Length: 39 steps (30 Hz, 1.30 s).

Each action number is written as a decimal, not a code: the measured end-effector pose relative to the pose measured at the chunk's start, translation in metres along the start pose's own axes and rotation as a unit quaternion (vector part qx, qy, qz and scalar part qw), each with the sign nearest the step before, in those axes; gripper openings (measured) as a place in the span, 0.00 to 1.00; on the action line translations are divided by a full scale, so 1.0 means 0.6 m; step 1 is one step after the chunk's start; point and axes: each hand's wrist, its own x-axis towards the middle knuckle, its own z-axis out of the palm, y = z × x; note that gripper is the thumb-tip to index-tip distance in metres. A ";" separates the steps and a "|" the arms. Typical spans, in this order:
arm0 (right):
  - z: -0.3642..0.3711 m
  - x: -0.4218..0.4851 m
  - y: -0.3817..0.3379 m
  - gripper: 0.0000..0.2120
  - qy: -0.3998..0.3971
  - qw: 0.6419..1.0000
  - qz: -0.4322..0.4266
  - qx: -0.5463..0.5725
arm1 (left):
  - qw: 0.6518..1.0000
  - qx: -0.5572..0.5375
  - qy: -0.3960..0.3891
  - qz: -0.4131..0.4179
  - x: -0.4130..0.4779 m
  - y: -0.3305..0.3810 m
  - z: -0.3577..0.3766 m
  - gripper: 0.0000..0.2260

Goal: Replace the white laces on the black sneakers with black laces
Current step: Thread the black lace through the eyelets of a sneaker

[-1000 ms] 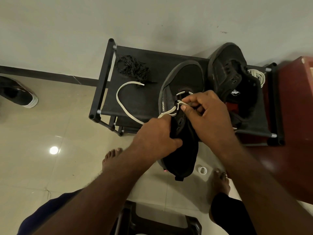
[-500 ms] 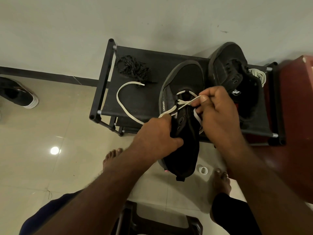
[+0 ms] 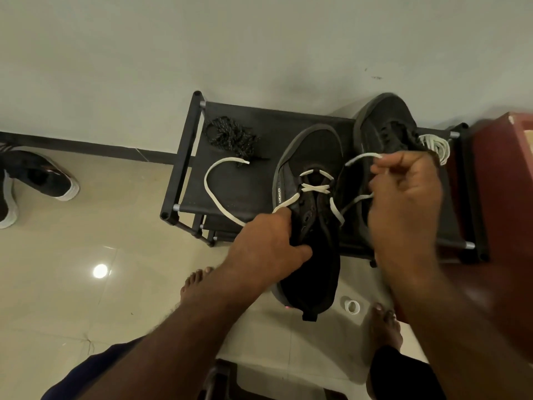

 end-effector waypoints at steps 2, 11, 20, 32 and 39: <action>0.002 -0.016 0.003 0.14 -0.016 0.988 -0.107 -0.111 | 1.000 0.007 -0.002 -0.003 -0.001 0.001 -0.001 0.14; 0.005 -0.043 0.053 0.31 -0.265 0.926 -0.036 -0.267 | 0.999 0.034 -0.004 0.000 0.001 0.015 -0.020 0.12; 0.011 -0.065 0.079 0.33 -0.244 0.915 -0.078 -0.312 | 0.962 -0.135 0.217 0.098 0.038 0.043 -0.035 0.02; 0.011 -0.061 0.089 0.30 -0.232 0.933 -0.068 -0.267 | 0.948 0.092 0.254 0.170 0.093 0.034 0.017 0.07; 0.014 -0.060 0.092 0.29 -0.226 0.938 -0.064 -0.256 | 0.949 0.021 0.275 0.156 0.093 0.026 0.025 0.05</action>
